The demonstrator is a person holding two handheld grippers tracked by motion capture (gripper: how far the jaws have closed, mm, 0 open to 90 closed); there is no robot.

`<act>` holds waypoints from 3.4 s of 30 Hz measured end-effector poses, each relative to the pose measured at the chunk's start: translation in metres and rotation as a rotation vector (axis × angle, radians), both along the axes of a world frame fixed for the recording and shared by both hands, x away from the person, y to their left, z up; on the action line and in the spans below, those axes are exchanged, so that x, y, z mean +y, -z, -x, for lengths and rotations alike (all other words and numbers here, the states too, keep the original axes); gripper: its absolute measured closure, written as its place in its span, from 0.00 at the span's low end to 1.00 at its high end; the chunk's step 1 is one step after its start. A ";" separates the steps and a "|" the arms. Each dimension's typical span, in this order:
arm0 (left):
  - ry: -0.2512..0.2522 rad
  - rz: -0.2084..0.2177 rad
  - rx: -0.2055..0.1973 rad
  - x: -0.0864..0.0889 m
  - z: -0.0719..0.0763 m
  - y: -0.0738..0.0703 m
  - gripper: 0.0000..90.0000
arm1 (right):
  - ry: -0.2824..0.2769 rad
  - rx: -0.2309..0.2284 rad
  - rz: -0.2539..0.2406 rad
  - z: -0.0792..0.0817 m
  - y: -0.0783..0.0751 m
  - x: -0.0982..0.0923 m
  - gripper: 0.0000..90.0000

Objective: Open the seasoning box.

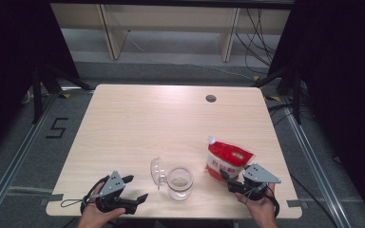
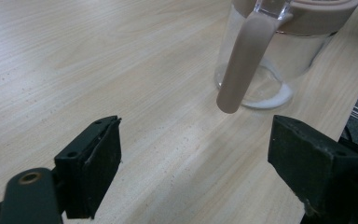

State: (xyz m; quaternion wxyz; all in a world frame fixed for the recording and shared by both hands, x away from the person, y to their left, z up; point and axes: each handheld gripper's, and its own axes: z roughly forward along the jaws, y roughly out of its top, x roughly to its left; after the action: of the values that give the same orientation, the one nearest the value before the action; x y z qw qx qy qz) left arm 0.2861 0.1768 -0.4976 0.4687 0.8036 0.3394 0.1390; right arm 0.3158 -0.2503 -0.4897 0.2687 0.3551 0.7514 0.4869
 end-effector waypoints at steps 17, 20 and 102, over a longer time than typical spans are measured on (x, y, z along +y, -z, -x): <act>0.014 -0.011 -0.007 -0.001 0.000 0.000 0.19 | -0.138 -0.032 -0.063 -0.015 0.004 -0.011 0.45; 0.005 -0.017 -0.004 -0.001 0.000 0.000 0.19 | -0.079 -0.001 -0.076 -0.006 0.004 -0.006 0.46; 0.020 -0.001 0.006 -0.007 0.001 0.002 0.20 | -0.117 -0.114 -0.165 -0.027 0.026 0.005 0.49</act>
State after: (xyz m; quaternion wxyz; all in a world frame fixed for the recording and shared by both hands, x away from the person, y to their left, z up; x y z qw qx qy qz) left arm 0.2851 0.1701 -0.4996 0.4686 0.8075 0.3329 0.1321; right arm 0.3427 -0.2449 -0.5152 0.2521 0.3032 0.7118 0.5813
